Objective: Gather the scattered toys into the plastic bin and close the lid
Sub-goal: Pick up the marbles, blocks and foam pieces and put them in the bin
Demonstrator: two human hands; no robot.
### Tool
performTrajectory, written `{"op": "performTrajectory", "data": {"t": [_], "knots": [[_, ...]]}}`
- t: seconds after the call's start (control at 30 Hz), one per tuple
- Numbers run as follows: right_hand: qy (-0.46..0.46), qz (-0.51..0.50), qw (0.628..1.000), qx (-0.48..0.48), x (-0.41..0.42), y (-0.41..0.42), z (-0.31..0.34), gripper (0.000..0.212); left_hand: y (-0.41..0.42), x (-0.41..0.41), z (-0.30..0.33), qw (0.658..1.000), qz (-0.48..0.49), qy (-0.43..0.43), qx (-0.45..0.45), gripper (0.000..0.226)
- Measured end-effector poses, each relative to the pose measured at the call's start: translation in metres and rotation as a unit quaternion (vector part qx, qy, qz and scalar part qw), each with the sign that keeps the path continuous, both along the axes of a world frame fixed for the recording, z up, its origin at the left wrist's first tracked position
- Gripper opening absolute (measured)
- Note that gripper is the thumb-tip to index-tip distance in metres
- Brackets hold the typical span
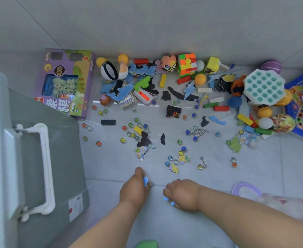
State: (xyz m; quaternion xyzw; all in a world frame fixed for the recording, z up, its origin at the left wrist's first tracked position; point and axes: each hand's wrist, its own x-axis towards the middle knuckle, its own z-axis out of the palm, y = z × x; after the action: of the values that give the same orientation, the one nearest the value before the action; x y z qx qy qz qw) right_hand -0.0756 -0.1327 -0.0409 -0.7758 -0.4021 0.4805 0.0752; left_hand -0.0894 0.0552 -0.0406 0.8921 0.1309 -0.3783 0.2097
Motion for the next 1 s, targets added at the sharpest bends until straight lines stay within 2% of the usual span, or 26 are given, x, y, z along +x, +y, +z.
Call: {"op": "performTrajectory", "data": {"t": [0.27, 0.37, 0.43, 0.6, 0.7, 0.77, 0.83, 1.0], "knots": [[-0.099, -0.128, 0.987, 0.015, 0.058, -0.006, -0.004, 0.031, -0.018, 0.045, 0.0, 0.999, 0.039, -0.03, -0.005, 0.015], [-0.128, -0.172, 0.977, 0.015, 0.074, -0.009, -0.006, 0.029, -0.022, 0.066, 0.001, 0.996, 0.073, -0.041, -0.019, 0.017], [-0.144, -0.21, 0.967, 0.015, 0.084, -0.011, -0.007, 0.029, -0.022, 0.079, 0.002, 0.995, 0.087, -0.047, -0.03, 0.009], [-0.137, -0.334, 0.933, 0.004, 0.105, -0.009, -0.008, 0.031, -0.022, 0.099, 0.003, 0.989, 0.124, -0.05, -0.065, 0.011], [-0.129, -0.395, 0.91, 0.006, 0.112, -0.005, -0.008, 0.035, -0.02, 0.089, 0.005, 0.984, 0.149, -0.078, -0.053, 0.029], [-0.135, -0.407, 0.903, -0.011, 0.114, -0.001, -0.01, 0.038, -0.019, 0.073, 0.005, 0.982, 0.172, -0.083, -0.014, 0.032], [-0.146, -0.403, 0.903, -0.03, 0.117, 0.004, -0.009, 0.039, -0.021, 0.057, 0.004, 0.978, 0.2, -0.05, 0.009, 0.035], [-0.145, -0.408, 0.9, -0.042, 0.121, 0.013, -0.007, 0.032, -0.021, 0.059, -0.003, 0.975, 0.22, -0.039, 0.004, 0.029]]}}
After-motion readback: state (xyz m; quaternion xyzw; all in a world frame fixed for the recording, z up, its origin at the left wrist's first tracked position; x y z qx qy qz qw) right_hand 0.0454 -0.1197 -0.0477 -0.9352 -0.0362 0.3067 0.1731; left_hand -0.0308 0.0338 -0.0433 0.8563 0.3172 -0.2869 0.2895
